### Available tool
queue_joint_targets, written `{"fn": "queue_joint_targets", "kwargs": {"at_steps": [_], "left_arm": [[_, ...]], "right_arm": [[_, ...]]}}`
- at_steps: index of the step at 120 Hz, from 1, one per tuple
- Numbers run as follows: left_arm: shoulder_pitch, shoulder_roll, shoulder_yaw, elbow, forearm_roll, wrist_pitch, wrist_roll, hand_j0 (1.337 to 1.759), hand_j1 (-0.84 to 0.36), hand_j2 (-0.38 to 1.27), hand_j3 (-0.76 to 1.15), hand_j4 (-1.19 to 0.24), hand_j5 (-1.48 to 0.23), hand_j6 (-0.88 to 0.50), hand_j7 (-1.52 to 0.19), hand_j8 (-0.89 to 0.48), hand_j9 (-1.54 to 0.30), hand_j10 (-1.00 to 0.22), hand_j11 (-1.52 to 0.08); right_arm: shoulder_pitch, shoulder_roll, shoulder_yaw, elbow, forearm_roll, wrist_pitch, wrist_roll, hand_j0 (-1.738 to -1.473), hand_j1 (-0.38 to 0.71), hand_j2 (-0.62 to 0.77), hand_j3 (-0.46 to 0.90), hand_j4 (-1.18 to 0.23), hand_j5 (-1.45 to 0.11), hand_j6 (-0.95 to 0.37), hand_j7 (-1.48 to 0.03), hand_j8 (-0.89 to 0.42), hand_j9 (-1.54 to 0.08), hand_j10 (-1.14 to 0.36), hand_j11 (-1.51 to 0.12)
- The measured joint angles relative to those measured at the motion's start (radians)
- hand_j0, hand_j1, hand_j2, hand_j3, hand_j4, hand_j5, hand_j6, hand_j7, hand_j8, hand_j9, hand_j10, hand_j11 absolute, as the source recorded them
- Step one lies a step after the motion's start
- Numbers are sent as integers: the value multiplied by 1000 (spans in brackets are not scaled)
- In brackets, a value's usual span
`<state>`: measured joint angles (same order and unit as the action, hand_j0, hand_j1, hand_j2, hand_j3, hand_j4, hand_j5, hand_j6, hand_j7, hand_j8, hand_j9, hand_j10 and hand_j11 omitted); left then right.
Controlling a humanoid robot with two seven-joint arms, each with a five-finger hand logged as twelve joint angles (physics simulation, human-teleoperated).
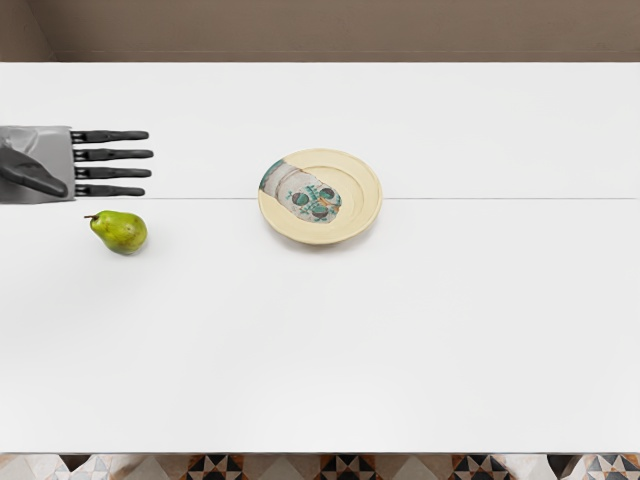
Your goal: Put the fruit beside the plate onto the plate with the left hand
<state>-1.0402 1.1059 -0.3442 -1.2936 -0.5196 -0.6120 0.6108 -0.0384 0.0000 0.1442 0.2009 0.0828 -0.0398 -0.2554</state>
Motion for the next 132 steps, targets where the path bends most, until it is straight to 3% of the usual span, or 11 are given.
{"fn": "queue_joint_targets", "kwargs": {"at_steps": [21, 41, 76, 89, 112, 132], "left_arm": [[-4, 0, 1, -20, 0, 0, 0, 1658, 348, -2, 0, 5, 1, 6, 1, 5, 0, 4, 0], [-112, -27, -4, -17, 130, 0, 0, 1658, 348, -2, 0, 4, 1, 5, 0, 5, 0, 3, 0], [-119, -77, -105, -8, 652, 0, 0, 1658, 349, -1, 0, 1, 0, 1, 0, 1, 0, 0, 0], [-117, -162, -147, -14, 859, 0, 0, 1658, 349, -1, 0, -1, 0, -1, 0, -1, 0, -1, 0], [-43, -197, -166, -137, 1245, 4, 0, 1658, 349, 0, 0, -3, 0, -3, 0, -3, 0, -2, 0], [74, -274, -167, -235, 1577, 165, 0, 1658, 349, 1, 0, -4, -1, -6, 0, -5, 0, -4, 0]], "right_arm": [[0, 0, -4, 1, -6, 6, 0, -1658, -310, -7, 0, -33, -43, -33, -43, -33, -43, -33, -43], [0, 0, -4, 1, -8, 8, -1, -1658, -310, -7, 0, -33, -43, -33, -43, -33, -43, -33, -43], [0, 0, -4, 1, -8, 9, -1, -1658, -310, -7, 0, -33, -43, -33, -43, -33, -43, -33, -43], [0, 0, -3, 0, -8, 9, -3, -1658, -310, -7, 0, -33, -43, -33, -43, -33, -43, -33, -43], [3, 0, -1, -2, -8, 9, -4, -1658, -310, -7, 0, -33, -43, -33, -43, -33, -43, -33, -43], [3, 0, 0, -5, -8, 9, -4, -1658, -310, -7, 0, -33, -43, -33, -43, -33, -43, -33, -43]]}}
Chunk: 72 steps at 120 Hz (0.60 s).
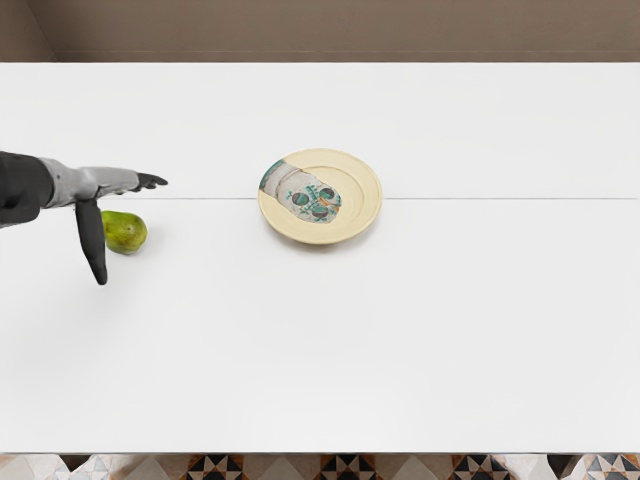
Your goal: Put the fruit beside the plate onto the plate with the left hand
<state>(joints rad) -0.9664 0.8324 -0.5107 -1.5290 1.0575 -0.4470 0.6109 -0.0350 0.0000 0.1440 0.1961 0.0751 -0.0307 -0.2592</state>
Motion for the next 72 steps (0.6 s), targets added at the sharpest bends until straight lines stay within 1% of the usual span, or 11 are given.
{"fn": "queue_joint_targets", "kwargs": {"at_steps": [11, 24, 39, 53, 72], "left_arm": [[51, -20, 2, -18, 137, 109, 0, 1658, 349, 1, 0, -5, -1, -6, 0, -6, 0, -4, 0], [64, -25, 10, -26, 215, 187, 0, 1658, 349, 2, 0, -5, -1, -7, -1, -6, 0, -5, 0], [103, -61, 25, -25, 245, 264, 0, 1658, 349, 2, 0, -5, -1, -7, -1, -6, 0, -5, 0], [107, -60, 36, -26, 254, 297, 0, 1658, 347, 3, 0, -7, -3, -9, -3, -8, -3, -6, -2], [129, -71, 52, -21, 257, 343, 0, 1658, 258, 18, 0, -82, -101, -84, -100, -84, -100, -82, -100]], "right_arm": [[0, 0, 0, -1, 0, 0, 0, -1658, -310, -7, 0, -33, -43, -33, -43, -33, -43, -33, -43], [0, 0, 0, -2, 0, 0, 0, -1658, -310, -7, 0, -33, -43, -33, -43, -33, -43, -33, -43], [0, 0, 0, -2, 0, 0, -1, -1658, -310, -7, 0, -33, -43, -33, -43, -33, -43, -33, -43], [1, 0, 0, -2, 0, 0, -1, -1658, -310, -7, 0, -33, -43, -33, -43, -33, -43, -33, -43], [1, 0, 0, -1, 0, 0, -1, -1658, -310, -7, 0, -33, -43, -33, -43, -33, -43, -33, -43]]}}
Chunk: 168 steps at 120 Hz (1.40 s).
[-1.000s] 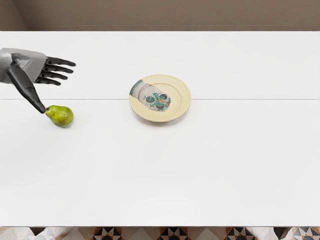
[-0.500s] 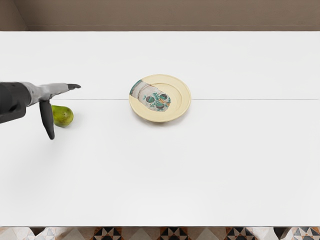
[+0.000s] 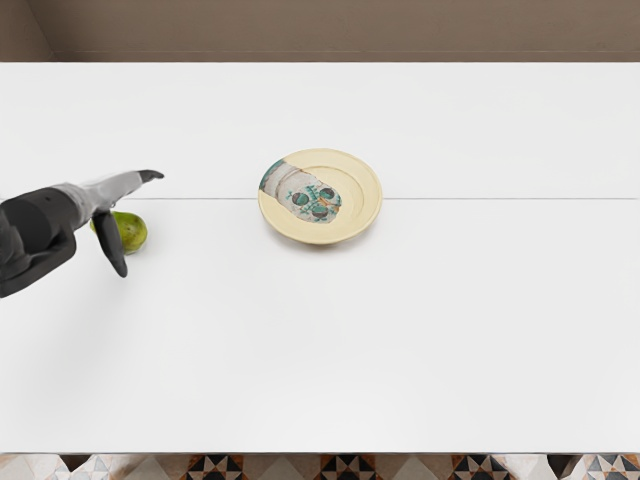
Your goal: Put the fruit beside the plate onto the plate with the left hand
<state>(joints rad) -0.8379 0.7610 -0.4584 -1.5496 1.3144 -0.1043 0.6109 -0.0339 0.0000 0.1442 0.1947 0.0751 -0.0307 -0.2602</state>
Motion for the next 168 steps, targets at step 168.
{"fn": "queue_joint_targets", "kwargs": {"at_steps": [168], "left_arm": [[11, -29, 58, 155, 3, 113, 0, 1658, -106, 82, 0, -387, -498, -388, -498, -388, -497, -387, -497]], "right_arm": [[0, 0, 0, -3, 0, 0, 1, -1658, -310, -7, 0, -33, -43, -33, -43, -33, -43, -33, -43]]}}
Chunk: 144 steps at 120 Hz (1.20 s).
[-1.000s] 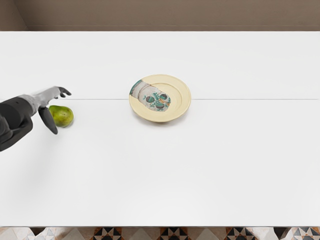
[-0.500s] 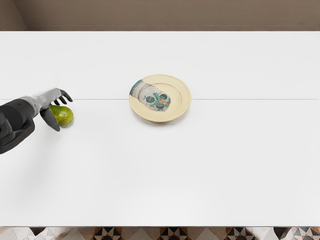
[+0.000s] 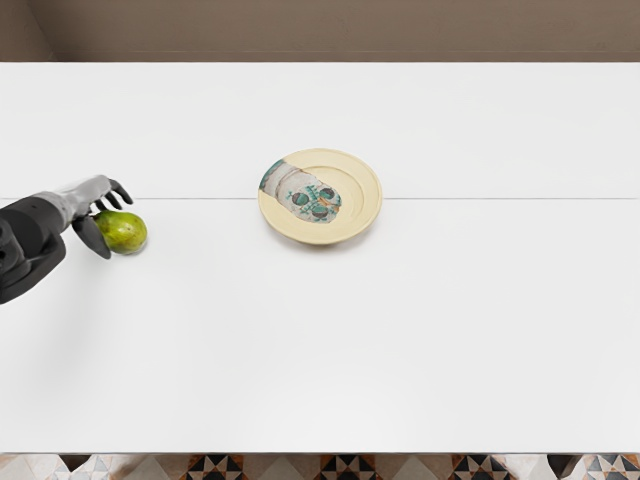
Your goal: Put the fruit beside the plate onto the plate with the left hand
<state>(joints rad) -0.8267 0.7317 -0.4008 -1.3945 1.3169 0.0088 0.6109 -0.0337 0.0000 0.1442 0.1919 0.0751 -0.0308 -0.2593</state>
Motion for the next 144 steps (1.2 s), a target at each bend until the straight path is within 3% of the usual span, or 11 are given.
{"fn": "queue_joint_targets", "kwargs": {"at_steps": [73, 115, 144], "left_arm": [[-23, -37, 42, -2, 1, -1, 0, 1658, -159, 91, 0, -430, -556, -431, -555, -431, -555, -430, -555], [-24, -37, 45, -3, 2, -10, 0, 1655, -221, 108, 0, -523, -673, -428, -680, -410, -684, -517, -683], [-25, -36, 45, -4, 0, -12, 0, 1654, -227, 217, 0, -595, -762, -419, -772, -412, -780, -575, -780]], "right_arm": [[0, 0, 0, 0, 0, 0, -1, -1658, -310, -7, 0, -33, -43, -33, -43, -33, -43, -33, -43], [0, 0, 0, 0, 0, 0, -1, -1658, -310, -7, 0, -33, -43, -33, -43, -33, -43, -33, -43], [0, 0, 0, 0, 0, 0, -1, -1658, -310, -7, 0, -33, -43, -33, -43, -33, -43, -33, -43]]}}
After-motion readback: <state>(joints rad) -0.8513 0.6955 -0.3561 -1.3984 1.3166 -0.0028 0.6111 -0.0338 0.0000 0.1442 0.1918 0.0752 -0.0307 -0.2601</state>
